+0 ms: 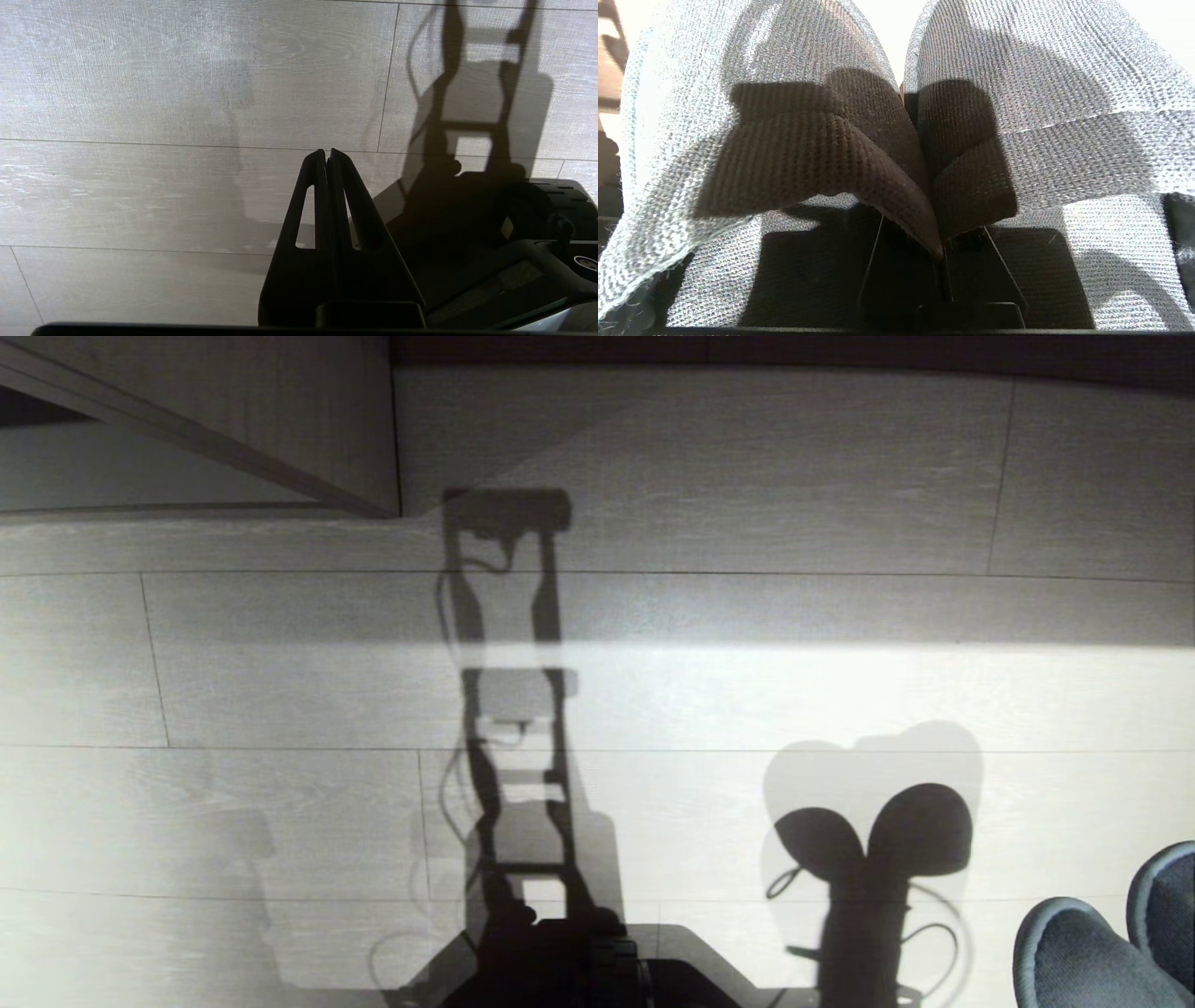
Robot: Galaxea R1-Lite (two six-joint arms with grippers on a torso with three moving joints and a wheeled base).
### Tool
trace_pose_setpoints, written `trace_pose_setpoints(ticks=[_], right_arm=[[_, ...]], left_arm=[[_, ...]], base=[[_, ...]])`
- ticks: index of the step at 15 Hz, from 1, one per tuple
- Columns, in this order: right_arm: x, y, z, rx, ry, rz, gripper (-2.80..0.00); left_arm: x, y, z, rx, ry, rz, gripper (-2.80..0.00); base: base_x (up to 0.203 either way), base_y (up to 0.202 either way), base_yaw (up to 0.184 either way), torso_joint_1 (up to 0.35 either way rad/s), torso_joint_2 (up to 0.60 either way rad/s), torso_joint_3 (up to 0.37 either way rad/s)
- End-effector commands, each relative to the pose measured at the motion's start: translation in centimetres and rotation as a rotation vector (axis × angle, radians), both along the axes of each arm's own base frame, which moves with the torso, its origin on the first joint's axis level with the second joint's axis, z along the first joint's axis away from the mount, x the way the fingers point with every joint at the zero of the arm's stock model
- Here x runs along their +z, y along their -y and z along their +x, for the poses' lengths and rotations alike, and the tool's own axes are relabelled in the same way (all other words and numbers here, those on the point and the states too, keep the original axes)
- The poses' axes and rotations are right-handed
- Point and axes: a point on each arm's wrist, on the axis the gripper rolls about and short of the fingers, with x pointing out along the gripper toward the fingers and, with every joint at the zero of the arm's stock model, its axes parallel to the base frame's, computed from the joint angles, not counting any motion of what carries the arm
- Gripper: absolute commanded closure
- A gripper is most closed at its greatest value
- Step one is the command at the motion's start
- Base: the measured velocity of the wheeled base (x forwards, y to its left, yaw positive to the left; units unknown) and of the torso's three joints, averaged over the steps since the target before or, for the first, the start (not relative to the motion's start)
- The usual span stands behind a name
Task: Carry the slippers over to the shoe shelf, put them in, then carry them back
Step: Place the slippers on the floor
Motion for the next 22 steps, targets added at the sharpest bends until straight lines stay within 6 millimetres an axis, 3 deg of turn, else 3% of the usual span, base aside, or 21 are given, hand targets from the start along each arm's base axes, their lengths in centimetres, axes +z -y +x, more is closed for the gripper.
trace_pose_setpoints(ticks=[1, 11, 15, 18, 22], right_arm=[[0.0, 0.0, 0.0, 0.002, 0.0, -0.001, 0.0], [0.0, 0.0, 0.0, 0.002, 0.0, -0.013, 0.0], [1.8, -0.1, -0.5, 0.032, 0.072, -0.035, 0.0], [6.8, -0.2, -2.1, 0.091, 0.188, -0.043, 0.0], [13.4, -0.2, -0.5, 0.114, 0.153, -0.043, 0.0]], left_arm=[[0.0, 0.0, 0.0, 0.0, 0.0, -0.001, 0.0], [0.0, 0.0, 0.0, 0.0, 0.0, -0.001, 0.0], [0.0, 0.0, 0.0, 0.0, 0.0, -0.001, 0.0], [0.0, 0.0, 0.0, 0.0, 0.0, -0.001, 0.0], [0.0, 0.0, 0.0, 0.0, 0.0, -0.001, 0.0]], base=[[0.0, 0.0, 0.0, 0.0, 0.0, 0.0], [0.0, 0.0, 0.0, 0.0, 0.0, 0.0], [0.0, 0.0, 0.0, 0.0, 0.0, 0.0], [0.0, 0.0, 0.0, 0.0, 0.0, 0.0], [0.0, 0.0, 0.0, 0.0, 0.0, 0.0]])
